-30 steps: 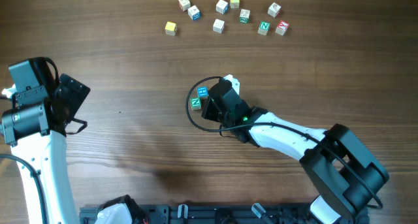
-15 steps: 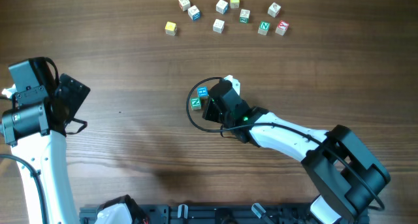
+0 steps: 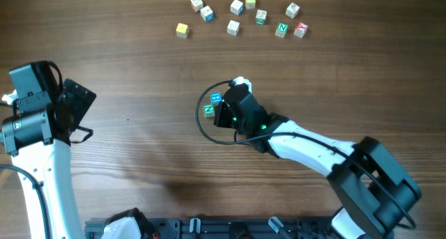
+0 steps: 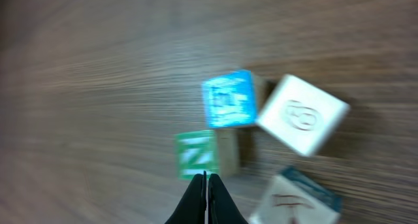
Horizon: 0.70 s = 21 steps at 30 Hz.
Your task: Form a circle
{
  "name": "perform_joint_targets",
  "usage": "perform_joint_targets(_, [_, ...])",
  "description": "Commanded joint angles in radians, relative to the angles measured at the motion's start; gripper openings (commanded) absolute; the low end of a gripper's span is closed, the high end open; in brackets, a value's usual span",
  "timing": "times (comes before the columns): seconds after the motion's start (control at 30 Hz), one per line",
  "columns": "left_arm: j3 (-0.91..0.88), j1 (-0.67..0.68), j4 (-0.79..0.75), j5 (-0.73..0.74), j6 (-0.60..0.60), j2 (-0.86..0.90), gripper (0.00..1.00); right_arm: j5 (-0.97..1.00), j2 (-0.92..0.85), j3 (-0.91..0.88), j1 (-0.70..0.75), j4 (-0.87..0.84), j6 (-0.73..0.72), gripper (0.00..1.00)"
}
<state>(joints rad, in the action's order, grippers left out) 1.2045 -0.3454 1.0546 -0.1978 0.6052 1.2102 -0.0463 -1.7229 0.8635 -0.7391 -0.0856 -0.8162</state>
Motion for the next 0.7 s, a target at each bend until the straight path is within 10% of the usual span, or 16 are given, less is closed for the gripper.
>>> perform_joint_targets(0.0, [0.007, -0.007, -0.002, -0.013, 0.013, 0.004, 1.00, -0.027, 0.040, -0.003, -0.003, 0.004, 0.054, 0.05])
perform_joint_targets(0.67, [0.007, -0.007, -0.002, -0.013, 0.013, 0.004, 1.00, 0.050, -0.055, -0.003, -0.003, 0.113, -0.084, 0.05])
